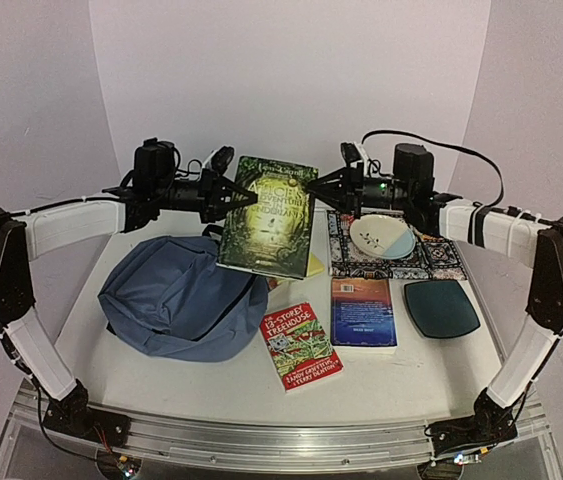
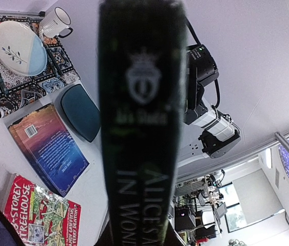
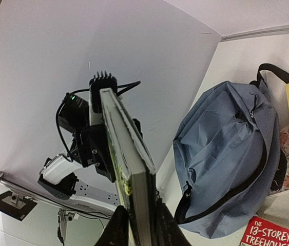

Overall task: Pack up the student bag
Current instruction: Pass from the right arm to the left, then pass from the left arm to the right

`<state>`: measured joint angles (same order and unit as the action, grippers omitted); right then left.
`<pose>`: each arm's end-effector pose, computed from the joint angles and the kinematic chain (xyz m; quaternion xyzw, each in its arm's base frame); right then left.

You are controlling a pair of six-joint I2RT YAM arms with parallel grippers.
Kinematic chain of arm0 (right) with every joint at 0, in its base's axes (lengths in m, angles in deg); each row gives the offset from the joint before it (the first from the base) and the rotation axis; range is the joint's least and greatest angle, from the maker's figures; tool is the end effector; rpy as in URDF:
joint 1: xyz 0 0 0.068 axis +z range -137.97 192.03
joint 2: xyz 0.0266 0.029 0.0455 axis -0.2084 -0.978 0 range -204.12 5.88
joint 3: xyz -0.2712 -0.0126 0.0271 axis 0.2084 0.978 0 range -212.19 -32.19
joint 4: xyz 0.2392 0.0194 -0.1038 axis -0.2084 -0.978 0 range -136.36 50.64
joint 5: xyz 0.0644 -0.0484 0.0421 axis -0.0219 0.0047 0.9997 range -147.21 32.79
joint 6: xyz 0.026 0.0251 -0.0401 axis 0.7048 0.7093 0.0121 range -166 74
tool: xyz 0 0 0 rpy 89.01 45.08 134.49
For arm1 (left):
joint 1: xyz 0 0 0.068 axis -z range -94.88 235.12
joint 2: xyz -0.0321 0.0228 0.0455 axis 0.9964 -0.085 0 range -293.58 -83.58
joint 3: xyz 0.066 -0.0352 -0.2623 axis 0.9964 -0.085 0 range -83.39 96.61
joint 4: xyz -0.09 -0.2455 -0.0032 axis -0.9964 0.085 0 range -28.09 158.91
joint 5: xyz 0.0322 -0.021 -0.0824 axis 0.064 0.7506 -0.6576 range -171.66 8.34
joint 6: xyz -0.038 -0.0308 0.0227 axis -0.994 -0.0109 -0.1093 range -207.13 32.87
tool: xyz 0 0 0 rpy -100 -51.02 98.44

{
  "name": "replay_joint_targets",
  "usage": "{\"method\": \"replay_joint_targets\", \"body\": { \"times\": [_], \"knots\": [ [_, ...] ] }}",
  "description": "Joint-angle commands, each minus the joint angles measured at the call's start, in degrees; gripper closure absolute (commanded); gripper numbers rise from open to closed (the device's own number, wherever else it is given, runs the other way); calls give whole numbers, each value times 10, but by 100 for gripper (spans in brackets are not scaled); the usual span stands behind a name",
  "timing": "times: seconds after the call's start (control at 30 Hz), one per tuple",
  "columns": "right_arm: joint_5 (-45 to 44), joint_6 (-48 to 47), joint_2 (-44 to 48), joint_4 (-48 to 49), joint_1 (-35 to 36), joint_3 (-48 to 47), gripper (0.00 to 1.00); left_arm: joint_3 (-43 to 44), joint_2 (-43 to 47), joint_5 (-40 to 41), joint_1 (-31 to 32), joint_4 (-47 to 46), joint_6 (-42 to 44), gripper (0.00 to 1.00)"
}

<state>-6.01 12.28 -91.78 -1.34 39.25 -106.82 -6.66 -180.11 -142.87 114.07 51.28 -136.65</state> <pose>0.3406 0.2064 0.3594 -0.1833 0.6208 0.6788 0.3468 0.3269 -0.2164 0.3347 0.2077 0.7036 -0.6533 0.1871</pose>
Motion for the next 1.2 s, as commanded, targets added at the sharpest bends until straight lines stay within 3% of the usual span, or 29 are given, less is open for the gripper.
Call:
{"method": "replay_joint_targets", "body": {
  "times": [0.0, 0.17, 0.3, 0.5, 0.7, 1.0, 1.17],
  "knots": [
    [-51, -3, 4, 34, 9, -5, 71, -31, 70, 84, -20, -51, -37, 100],
    [-103, 16, 9, 61, 29, 28, 50, -68, 106, 196, -21, -62, -63, 100],
    [-158, 45, 16, 120, 60, 70, 26, -111, 140, 294, -21, -104, -106, 100],
    [-237, 98, 10, 220, 106, 126, 8, -165, 167, 382, -20, -196, -162, 100],
    [-282, 122, -14, 298, 147, 140, 2, -187, 184, 440, -20, -226, -186, 100],
    [-282, 148, -85, 358, 174, 68, 2, -207, 185, 461, -9, -278, -229, 100],
    [-274, 151, -118, 393, 180, 18, 7, -217, 183, 475, 2, -286, -236, 100]
  ]
}}
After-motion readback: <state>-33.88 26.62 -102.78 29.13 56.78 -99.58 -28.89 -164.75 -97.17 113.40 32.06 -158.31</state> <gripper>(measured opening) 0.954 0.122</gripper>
